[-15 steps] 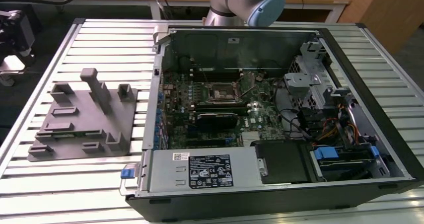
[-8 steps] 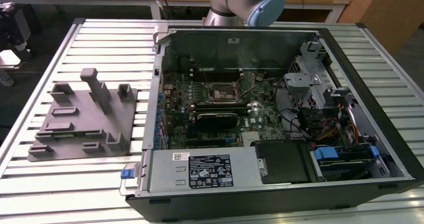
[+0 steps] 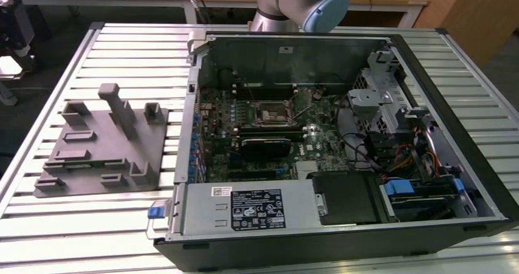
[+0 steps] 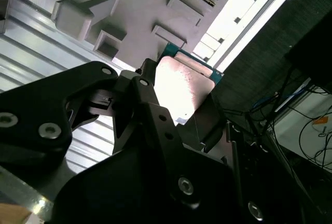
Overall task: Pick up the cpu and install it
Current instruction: 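Pick up the cpu and move it towards the insertion slot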
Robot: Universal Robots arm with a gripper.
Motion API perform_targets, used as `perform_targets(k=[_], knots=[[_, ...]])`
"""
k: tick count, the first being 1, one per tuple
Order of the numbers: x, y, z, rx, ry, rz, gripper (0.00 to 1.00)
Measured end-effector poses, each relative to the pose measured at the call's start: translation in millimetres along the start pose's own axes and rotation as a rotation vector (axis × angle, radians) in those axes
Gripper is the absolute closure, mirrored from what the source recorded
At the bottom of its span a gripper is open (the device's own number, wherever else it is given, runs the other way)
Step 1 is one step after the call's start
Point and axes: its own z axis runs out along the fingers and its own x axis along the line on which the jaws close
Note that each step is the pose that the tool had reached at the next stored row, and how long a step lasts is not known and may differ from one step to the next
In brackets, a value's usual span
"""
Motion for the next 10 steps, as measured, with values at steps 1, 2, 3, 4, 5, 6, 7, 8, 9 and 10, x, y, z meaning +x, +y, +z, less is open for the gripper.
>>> perform_targets(k=[1,2,3,4,5,6,7,8,9,10], knots=[[-2.2,-0.1,0.1,-0.0001,-0.0001,0.000,0.46],[-4.5,-0.2,0.1,0.0000,-0.0001,0.000,0.46],[-6.9,-0.2,0.2,0.0000,0.0000,0.000,0.46],[-9.0,-0.3,0.3,-0.0001,-0.0001,0.000,0.46],[-10.7,-0.4,0.2,0.0000,0.0001,0.000,0.46],[-12.1,-0.4,0.3,0.0000,0.0000,0.000,0.46],[-13.7,-0.5,0.3,0.0000,0.0000,0.000,0.46],[-15.1,-0.5,0.3,0.0000,0.0000,0.000,0.46],[-16.8,-0.6,0.4,0.0000,0.0000,0.000,0.46],[-24.3,-0.9,0.6,0.0000,0.0000,0.000,0.46]])
